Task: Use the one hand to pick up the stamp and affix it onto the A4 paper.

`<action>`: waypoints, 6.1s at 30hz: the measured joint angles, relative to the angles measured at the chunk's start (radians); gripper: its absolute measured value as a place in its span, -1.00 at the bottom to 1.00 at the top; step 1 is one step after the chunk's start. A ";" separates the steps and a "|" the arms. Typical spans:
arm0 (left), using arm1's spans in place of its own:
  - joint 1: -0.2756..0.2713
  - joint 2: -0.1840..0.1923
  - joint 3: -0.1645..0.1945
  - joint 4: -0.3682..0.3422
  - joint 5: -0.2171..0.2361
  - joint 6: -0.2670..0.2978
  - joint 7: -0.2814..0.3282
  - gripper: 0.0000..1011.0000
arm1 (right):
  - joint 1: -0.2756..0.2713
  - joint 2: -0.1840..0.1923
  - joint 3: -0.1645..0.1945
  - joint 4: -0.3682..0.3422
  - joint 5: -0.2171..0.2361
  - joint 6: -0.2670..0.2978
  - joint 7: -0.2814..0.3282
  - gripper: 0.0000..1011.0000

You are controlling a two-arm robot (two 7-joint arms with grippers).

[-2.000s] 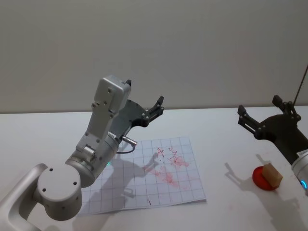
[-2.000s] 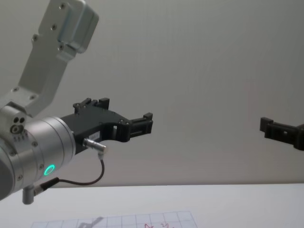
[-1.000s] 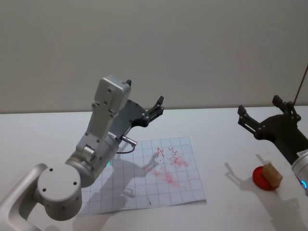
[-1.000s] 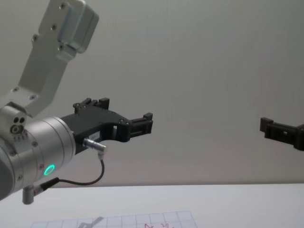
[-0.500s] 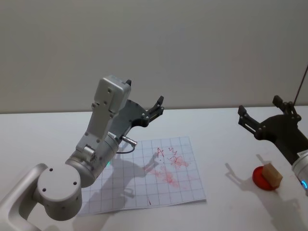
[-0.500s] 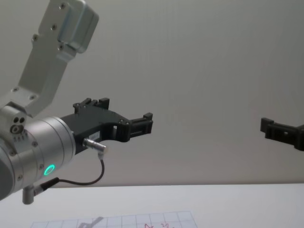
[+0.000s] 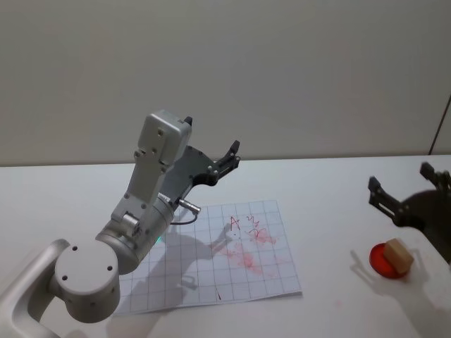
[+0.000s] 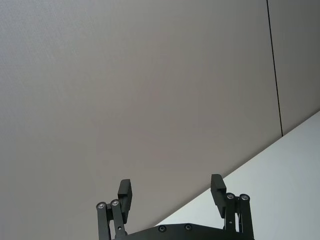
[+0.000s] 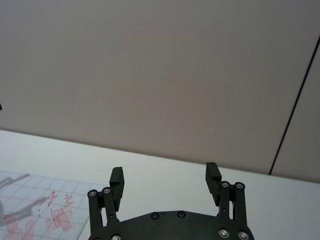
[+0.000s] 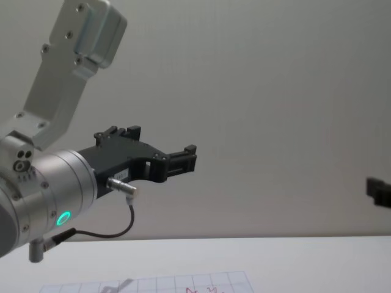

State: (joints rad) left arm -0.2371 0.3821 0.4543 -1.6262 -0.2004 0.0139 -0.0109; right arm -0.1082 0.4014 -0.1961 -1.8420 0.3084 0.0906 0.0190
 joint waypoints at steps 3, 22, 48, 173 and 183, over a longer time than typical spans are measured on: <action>0.000 0.000 0.000 0.000 0.000 0.000 0.000 0.98 | -0.031 0.020 0.008 -0.018 0.008 0.017 -0.013 0.98; 0.000 0.000 0.000 0.000 0.000 0.000 0.000 0.98 | -0.115 0.082 0.033 -0.032 -0.015 0.139 -0.044 0.98; 0.000 0.000 0.000 0.000 0.000 0.000 0.000 0.98 | -0.018 0.029 0.000 0.101 -0.129 0.244 0.056 0.98; 0.000 0.000 0.000 0.000 0.000 0.000 0.000 0.98 | 0.256 -0.210 -0.208 0.394 -0.378 0.177 0.482 -0.57; 0.000 0.000 0.000 0.000 0.000 0.000 0.000 0.98 | 0.266 -0.220 -0.198 0.378 -0.317 0.148 0.445 -0.57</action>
State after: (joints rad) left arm -0.2371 0.3821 0.4542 -1.6262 -0.2004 0.0139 -0.0109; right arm 0.1581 0.1814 -0.3939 -1.4640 -0.0087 0.2384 0.4638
